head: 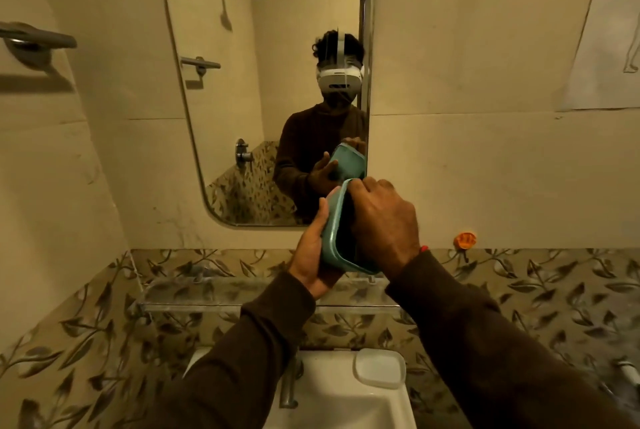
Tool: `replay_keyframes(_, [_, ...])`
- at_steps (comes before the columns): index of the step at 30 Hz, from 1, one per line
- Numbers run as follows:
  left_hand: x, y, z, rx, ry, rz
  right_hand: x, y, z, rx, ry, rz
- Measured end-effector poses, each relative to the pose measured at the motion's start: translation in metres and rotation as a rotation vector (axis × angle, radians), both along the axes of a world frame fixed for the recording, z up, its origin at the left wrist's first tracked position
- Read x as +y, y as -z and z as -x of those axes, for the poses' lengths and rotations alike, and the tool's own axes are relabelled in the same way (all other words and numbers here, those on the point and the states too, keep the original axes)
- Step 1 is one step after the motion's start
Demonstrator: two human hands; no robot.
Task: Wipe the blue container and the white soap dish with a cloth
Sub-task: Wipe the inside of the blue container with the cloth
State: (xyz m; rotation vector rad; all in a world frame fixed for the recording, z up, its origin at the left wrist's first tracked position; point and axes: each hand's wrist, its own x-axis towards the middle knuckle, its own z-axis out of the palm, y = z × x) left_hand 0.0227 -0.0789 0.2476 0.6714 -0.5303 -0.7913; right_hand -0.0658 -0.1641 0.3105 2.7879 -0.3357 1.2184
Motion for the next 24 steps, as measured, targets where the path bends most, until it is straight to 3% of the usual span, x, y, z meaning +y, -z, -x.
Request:
replay_keyframes(3, [-0.008,-0.002,0.010,0.001,0.008,-0.008,0.000,0.001,0.001,0.016,0.010,0.012])
replay_keyframes(8, [-0.003,-0.006,0.009,0.034,0.053,0.074,0.000,-0.003,0.003,-0.021,-0.169,-0.095])
replay_keyframes(15, [0.014,-0.006,-0.002,-0.004,0.082,0.083,0.001,0.002,0.019,0.317,-0.512,-0.009])
replay_keyframes(18, [0.015,-0.003,0.001,-0.016,0.109,0.044,-0.001,-0.001,0.021,0.420,-0.509,0.084])
replay_keyframes(24, [0.012,0.008,0.010,0.067,0.087,0.011,0.002,-0.006,0.022,0.417,-0.387,0.262])
